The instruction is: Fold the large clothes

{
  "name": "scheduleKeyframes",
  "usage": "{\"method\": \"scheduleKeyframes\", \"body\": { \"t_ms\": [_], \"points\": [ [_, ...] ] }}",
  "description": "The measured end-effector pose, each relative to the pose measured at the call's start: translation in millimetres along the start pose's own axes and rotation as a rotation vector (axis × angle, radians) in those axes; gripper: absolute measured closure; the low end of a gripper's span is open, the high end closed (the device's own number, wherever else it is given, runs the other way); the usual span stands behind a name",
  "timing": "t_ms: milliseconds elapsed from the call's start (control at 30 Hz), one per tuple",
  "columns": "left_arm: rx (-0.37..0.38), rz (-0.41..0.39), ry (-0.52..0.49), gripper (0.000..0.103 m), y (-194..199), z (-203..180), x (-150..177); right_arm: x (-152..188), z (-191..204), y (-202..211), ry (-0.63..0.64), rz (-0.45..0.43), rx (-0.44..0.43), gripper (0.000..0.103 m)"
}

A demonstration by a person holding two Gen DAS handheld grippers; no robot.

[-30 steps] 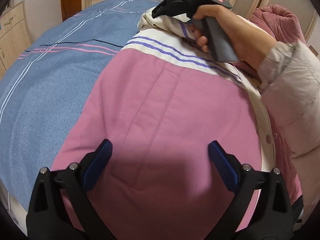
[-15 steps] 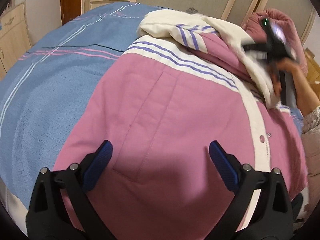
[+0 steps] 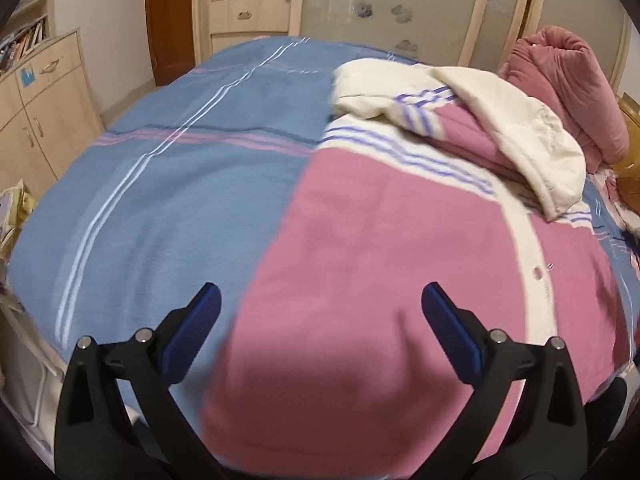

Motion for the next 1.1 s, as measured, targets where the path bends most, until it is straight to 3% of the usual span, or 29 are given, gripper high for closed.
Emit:
{"method": "scheduleKeyframes", "body": {
  "t_ms": [133, 233, 333, 433, 533, 633, 800, 900, 967, 1033, 1100],
  "points": [
    [0.068, 0.127, 0.063, 0.002, -13, 42, 19, 81, -64, 28, -0.212, 0.094, 0.049, 0.012],
    [0.147, 0.222, 0.090, 0.002, -23, 50, 37, 111, -84, 31, -0.317, 0.117, -0.005, 0.012],
    [0.255, 0.290, 0.145, 0.002, -29, 44, 48, 117, -80, 37, -0.333, 0.117, -0.060, 0.011],
    [0.332, 0.296, 0.185, 0.002, -25, 37, 49, 120, -70, 39, -0.313, 0.164, -0.096, 0.011],
    [0.465, 0.308, 0.239, 0.002, -17, 29, 47, 128, -61, 47, -0.405, 0.196, -0.262, 0.011],
    [0.470, 0.310, 0.237, 0.002, -17, 25, 48, 136, -47, 40, -0.491, 0.231, -0.453, 0.011],
    [0.531, 0.307, 0.224, 0.002, -6, 15, 48, 132, -35, 34, -0.514, 0.193, -0.499, 0.010],
    [0.567, 0.282, 0.211, 0.009, 3, 11, 48, 128, -32, 37, -0.511, 0.184, -0.538, 0.020],
    [0.565, 0.289, 0.224, 0.016, 0, 13, 50, 124, -32, 41, -0.529, 0.161, -0.576, 0.034],
    [0.557, 0.301, 0.232, 0.022, -5, 16, 54, 126, -37, 39, -0.552, 0.157, -0.566, 0.041],
    [0.525, 0.308, 0.217, 0.025, -10, 15, 57, 136, -43, 24, -0.534, 0.221, -0.448, 0.045]
  ]
}}
Point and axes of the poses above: each gripper's, at about its wrist camera, not at the fingertips, and y roughly against the way its jaws point, z to its left, x to its underside, the point moved 7 cm from there along -y, roughly the way its jaws point, and after that the axes turned 9 degrees about -x, right-handed, at the moved point
